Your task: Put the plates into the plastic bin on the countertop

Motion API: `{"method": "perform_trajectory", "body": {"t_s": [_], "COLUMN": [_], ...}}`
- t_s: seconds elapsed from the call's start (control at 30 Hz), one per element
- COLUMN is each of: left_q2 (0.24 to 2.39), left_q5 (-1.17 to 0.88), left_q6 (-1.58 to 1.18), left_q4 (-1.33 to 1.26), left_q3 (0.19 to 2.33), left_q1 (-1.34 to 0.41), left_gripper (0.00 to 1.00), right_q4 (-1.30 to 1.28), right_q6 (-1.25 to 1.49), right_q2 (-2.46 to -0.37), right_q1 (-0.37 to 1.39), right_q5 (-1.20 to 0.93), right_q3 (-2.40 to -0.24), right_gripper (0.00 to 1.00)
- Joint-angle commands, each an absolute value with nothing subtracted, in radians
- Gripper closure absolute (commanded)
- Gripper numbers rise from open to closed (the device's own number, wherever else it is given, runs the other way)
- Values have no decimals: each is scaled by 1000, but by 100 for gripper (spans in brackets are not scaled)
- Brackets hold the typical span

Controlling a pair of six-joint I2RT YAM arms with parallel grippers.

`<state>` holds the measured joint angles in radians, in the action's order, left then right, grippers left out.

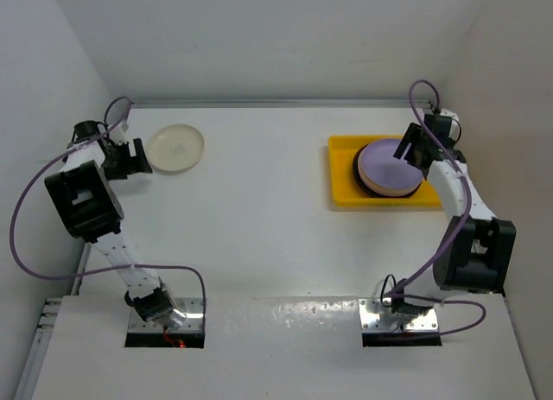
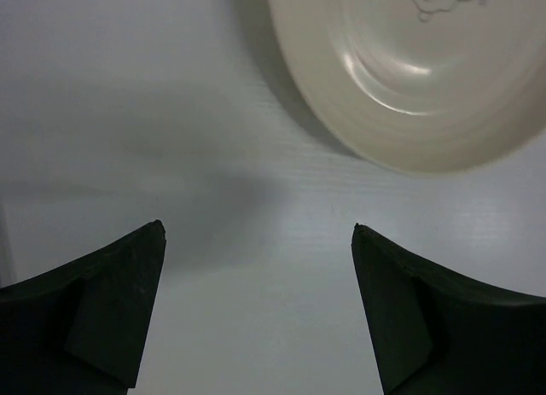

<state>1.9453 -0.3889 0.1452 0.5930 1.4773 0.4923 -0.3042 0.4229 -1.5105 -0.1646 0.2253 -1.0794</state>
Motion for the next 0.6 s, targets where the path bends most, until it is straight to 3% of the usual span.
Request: {"method": "perform_trajectory", "body": {"t_s": [0.0, 0.27, 0.57], "left_q2": [2044, 2160, 2132], "left_q5": [-391, -357, -344], "left_q6": [23, -44, -64], "left_q4": [494, 410, 387], "left_q3": [1540, 1606, 1565], "left_q1": [474, 410, 399], "left_gripper": [11, 27, 30], "right_q4": [-273, -259, -290], "right_q6": [383, 379, 345], "right_q2": [-1399, -1269, -1212], "right_q1": [-118, -61, -34], "right_q5": [275, 285, 301], "right_q3": [-1069, -982, -977], "right_gripper": [24, 24, 24]}}
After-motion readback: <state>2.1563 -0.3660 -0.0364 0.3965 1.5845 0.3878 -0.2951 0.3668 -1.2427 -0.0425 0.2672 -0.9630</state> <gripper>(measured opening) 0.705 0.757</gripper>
